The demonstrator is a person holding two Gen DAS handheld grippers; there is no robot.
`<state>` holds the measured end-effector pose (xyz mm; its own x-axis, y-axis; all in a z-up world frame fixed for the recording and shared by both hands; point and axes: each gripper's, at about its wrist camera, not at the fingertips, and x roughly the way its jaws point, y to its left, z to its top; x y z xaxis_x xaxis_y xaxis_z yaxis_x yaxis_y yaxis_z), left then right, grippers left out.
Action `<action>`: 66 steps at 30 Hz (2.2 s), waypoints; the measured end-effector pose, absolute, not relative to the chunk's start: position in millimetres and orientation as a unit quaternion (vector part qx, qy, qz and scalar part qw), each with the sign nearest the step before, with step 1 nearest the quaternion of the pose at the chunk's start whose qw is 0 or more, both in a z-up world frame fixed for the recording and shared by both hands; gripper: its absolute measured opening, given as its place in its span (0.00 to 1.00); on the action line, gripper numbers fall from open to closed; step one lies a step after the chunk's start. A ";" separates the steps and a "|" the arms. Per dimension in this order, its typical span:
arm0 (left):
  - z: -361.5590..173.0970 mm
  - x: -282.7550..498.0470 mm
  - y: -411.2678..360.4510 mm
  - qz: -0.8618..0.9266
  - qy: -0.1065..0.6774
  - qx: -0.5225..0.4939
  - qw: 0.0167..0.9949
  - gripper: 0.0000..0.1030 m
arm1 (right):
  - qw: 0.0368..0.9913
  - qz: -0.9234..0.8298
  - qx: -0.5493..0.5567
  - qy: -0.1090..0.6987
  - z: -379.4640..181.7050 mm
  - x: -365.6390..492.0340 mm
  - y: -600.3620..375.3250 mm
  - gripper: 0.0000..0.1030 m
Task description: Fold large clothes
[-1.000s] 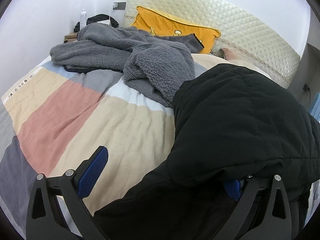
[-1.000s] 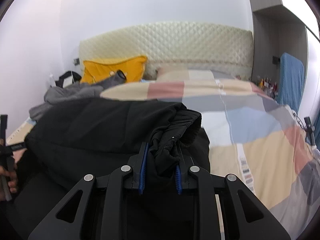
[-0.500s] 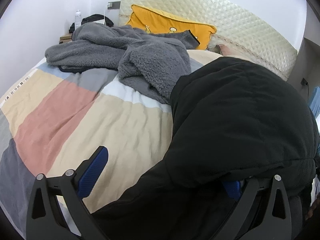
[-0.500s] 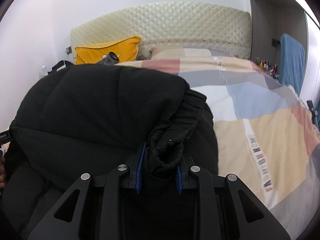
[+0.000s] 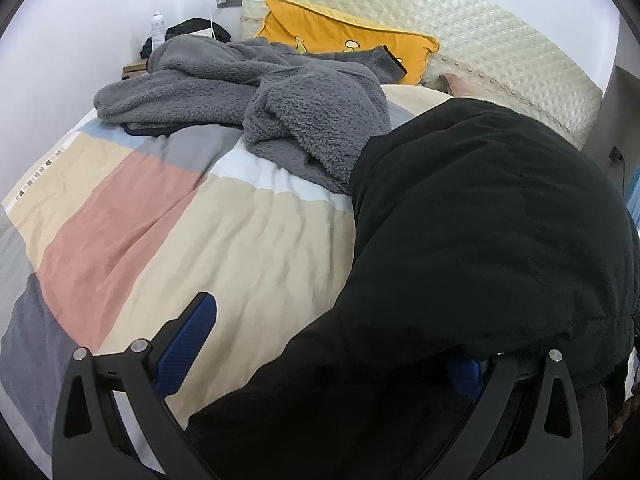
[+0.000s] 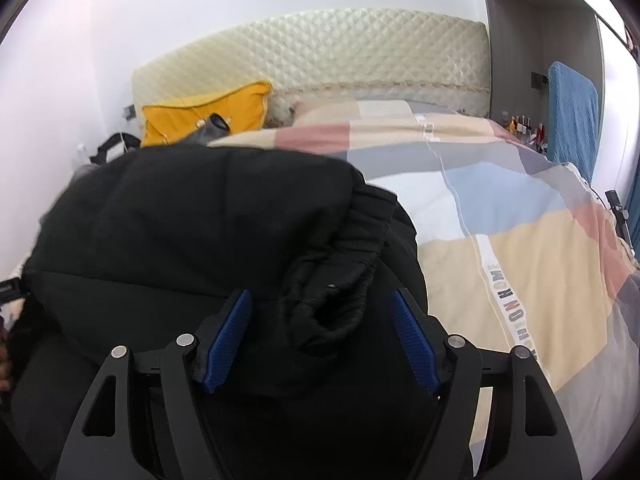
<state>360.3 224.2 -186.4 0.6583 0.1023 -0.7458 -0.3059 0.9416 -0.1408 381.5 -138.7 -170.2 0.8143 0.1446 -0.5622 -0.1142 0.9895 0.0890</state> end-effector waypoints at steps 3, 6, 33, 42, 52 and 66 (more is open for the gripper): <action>-176.4 349.7 219.6 0.119 0.403 -0.133 0.897 0.99 | 0.954 0.074 0.026 0.288 -155.4 364.2 -134.8 0.69; -157.7 333.7 209.3 0.120 0.387 -0.109 0.908 0.99 | 0.957 0.081 0.037 0.276 -137.4 337.1 -134.6 0.69; 131.8 149.5 183.5 -0.016 0.198 -0.111 0.974 0.99 | 0.984 0.110 0.049 0.129 70.4 125.1 -146.5 0.77; 176.6 72.5 189.4 0.000 0.188 -0.065 0.980 1.00 | 0.971 0.133 0.060 0.189 64.0 87.9 -146.3 0.77; 70.6 52.3 195.7 -0.021 0.313 -0.061 0.948 1.00 | 0.952 0.128 0.067 0.271 -8.9 75.5 -160.0 0.77; -93.6 96.1 244.4 -0.033 0.501 -0.186 0.845 1.00 | 0.899 0.143 0.154 0.384 -105.9 102.7 -211.3 0.77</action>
<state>96.1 244.4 -93.6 0.4958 -0.2415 -0.8342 -0.1303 0.9290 -0.3464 102.7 -211.3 -105.9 0.6640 0.3755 -0.6467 -0.1390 0.9117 0.3867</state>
